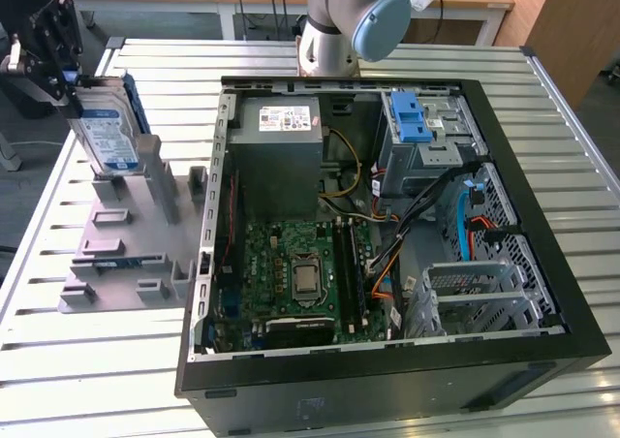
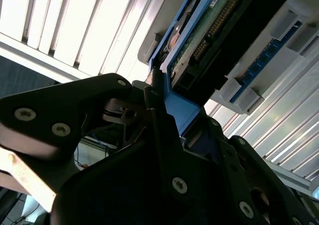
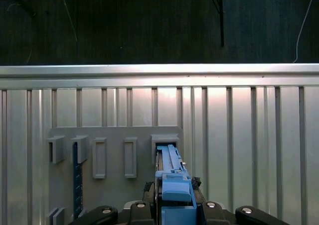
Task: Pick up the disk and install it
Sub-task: 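Pick up the disk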
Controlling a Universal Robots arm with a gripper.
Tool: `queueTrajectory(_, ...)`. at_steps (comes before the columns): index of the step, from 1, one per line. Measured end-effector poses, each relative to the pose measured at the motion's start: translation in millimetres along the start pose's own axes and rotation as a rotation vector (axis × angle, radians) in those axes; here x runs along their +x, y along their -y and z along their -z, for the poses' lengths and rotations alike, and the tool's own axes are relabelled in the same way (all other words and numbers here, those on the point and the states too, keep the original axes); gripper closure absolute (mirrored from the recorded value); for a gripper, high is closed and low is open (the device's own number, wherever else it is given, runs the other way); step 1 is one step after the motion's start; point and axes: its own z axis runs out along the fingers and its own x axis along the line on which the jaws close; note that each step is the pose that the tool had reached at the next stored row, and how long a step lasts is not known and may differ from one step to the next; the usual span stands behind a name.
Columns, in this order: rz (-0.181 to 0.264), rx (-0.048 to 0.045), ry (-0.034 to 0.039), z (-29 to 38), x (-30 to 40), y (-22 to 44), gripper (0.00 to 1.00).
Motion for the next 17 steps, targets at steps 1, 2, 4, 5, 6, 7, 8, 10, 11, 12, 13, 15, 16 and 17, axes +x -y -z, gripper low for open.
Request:
queueTrajectory(1,0.0,0.0,0.0,1.2,0.0,0.0,0.64)
queueTrajectory(2,0.0,-0.0001,0.0,2.4,-0.1,0.0,0.64)
queueTrajectory(4,0.0,-0.0001,0.0,4.6,-0.1,0.0,0.64)
queueTrajectory(5,0.0,-0.0001,-0.0001,5.8,-0.1,0.0,0.64)
queueTrajectory(6,0.0,-0.0001,0.0,6.9,-0.2,0.0,0.64)
queueTrajectory(7,0.0,0.0,0.0,8.0,-0.2,0.0,0.64)
queueTrajectory(8,0.0,0.0,0.0,9.2,-0.2,0.0,0.64)
queueTrajectory(10,0.0,0.0,0.0,11.6,-0.3,0.0,0.64)
queueTrajectory(11,0.0,0.0,0.0,12.7,-0.3,0.0,0.64)
queueTrajectory(12,0.0,-0.0001,0.0,13.9,-0.3,0.0,0.64)
queueTrajectory(13,0.0,0.0001,0.0,14.9,-0.3,0.0,0.64)
queueTrajectory(15,0.0,-0.0001,0.0,17.1,-0.4,-0.1,0.64)
queueTrajectory(16,0.0,0.0,0.0,18.1,-0.4,-0.1,0.64)
queueTrajectory(17,0.0,-0.0001,-0.0001,19.2,-0.4,-0.1,0.64)
